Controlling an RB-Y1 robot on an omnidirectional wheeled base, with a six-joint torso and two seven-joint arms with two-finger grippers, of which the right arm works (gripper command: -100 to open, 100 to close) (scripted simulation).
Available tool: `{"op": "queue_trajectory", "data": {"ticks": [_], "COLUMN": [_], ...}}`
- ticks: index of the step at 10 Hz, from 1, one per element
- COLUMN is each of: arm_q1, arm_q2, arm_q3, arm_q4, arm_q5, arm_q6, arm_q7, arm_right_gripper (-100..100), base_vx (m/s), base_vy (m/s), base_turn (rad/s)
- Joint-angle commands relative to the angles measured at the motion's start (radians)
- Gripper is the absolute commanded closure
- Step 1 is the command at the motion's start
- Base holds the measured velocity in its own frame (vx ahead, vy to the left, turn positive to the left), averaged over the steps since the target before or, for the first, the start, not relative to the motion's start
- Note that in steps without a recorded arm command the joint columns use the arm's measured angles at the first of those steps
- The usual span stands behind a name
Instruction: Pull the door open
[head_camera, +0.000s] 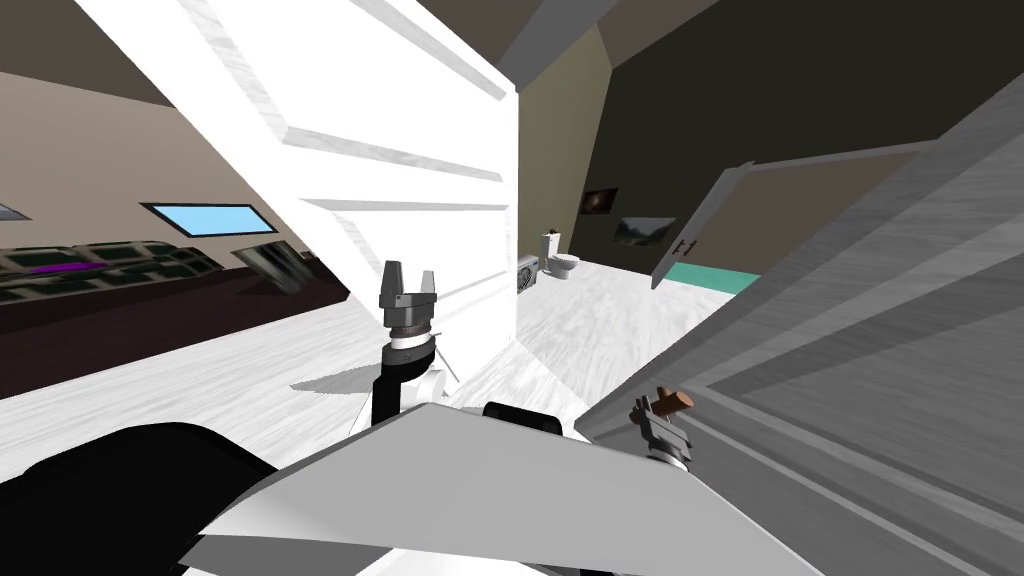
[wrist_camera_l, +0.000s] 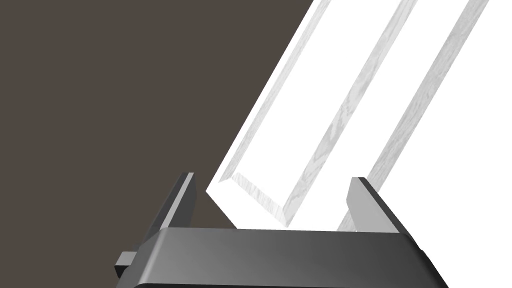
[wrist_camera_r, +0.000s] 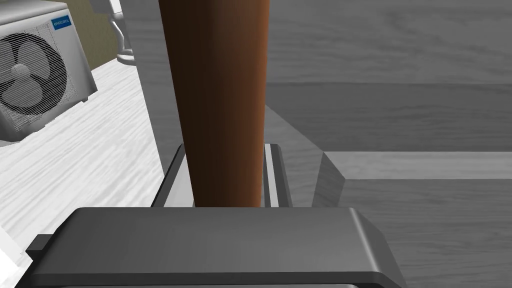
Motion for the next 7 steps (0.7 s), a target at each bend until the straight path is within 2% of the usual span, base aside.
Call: {"op": "queue_trajectory", "data": {"ticks": [1, 7], "arm_q1": [0.009, 0.044], "arm_q2": [-0.009, -0.046], "arm_q3": [0.022, 0.107], "arm_q4": [-0.008, -0.040], "arm_q5": [0.014, 0.069], "arm_q6": [-0.010, -0.048], "arm_q7": [-0.011, -0.055], "arm_right_gripper": [100, 100], "base_vx": [-0.184, -0.254], "base_vy": [-0.004, -0.017], "base_turn": [0.066, 0.069]}}
